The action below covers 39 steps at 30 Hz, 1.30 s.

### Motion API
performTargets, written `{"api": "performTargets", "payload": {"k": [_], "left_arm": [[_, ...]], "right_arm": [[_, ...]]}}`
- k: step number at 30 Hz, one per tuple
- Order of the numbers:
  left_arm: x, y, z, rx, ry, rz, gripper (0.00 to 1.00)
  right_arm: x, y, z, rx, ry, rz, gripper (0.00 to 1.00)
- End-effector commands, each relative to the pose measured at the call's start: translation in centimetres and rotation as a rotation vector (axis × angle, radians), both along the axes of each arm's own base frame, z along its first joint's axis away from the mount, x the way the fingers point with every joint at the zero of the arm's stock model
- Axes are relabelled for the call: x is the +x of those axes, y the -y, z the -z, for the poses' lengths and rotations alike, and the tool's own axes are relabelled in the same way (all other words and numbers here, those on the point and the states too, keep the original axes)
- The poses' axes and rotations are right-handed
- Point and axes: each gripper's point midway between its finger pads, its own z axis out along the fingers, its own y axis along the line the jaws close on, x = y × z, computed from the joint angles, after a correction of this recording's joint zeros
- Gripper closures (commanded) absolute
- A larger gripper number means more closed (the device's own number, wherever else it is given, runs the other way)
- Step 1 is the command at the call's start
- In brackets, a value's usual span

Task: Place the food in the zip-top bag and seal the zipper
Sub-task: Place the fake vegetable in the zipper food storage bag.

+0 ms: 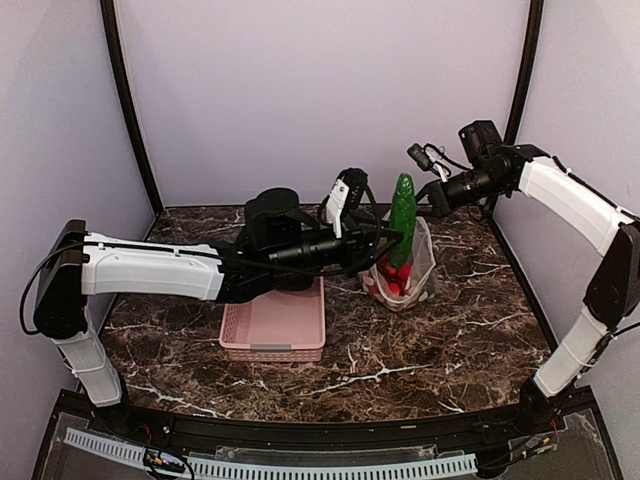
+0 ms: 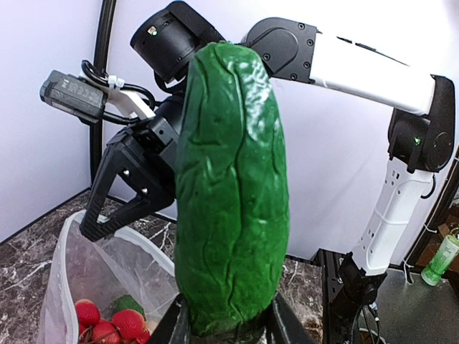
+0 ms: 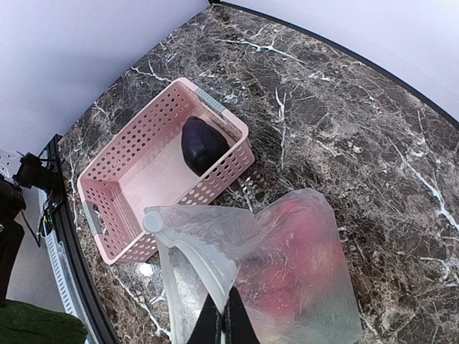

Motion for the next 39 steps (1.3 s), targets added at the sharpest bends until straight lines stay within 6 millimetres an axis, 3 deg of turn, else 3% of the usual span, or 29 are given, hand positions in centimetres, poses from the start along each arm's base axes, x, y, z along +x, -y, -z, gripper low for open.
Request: {"api": "performTargets", "payload": {"k": [1,5,7,12,23,27,32,36,37,39], "left_arm": [[0.6,0.3,-1.2,-0.069,0.054,-0.048,0.82],[1.7,0.8,-0.1,-0.069,0.09,-0.118,0.83],[2.3,1.5,1.3,-0.055,0.152,-0.174,0.84],[4.0,2.3,1.8,-0.088,0.303,-0.312,0.84],[7.5,2.8,5.3,-0.049,0.302,-0.485,0.84],[6.4,2.5,4.0,-0.098,0.276,-0.441,0.84],[3.4,1.6,-0.8,-0.168,0.191,-0.301,0.86],[0.5,2.0,-0.7,-0.108,0.011,-0.124,0.86],[0.2,2.1,0.5,-0.068,-0.057,-0.103,0.86],[-1.1,1.8,0.9,-0.037,-0.133,-0.046,0.86]], "right_arm": [[-0.7,-0.5,-1.1,0.025,0.03,-0.032,1.0],[-1.1,-0.6,-1.3,0.038,0.03,-0.042,1.0],[-1.1,-0.6,-1.2,0.041,0.025,-0.038,1.0],[-0.9,-0.9,-1.5,0.054,0.008,-0.035,1.0],[-1.5,-1.0,-2.9,0.086,0.012,-0.043,1.0],[-1.4,-0.8,-2.5,0.072,0.02,-0.037,1.0],[-0.3,-0.4,-1.4,0.028,0.041,-0.002,1.0],[1.2,0.5,-1.9,-0.031,0.113,0.047,1.0],[1.7,0.8,-2.3,-0.046,0.141,0.063,1.0],[2.9,1.4,-3.2,-0.075,0.201,0.1,1.0]]}}
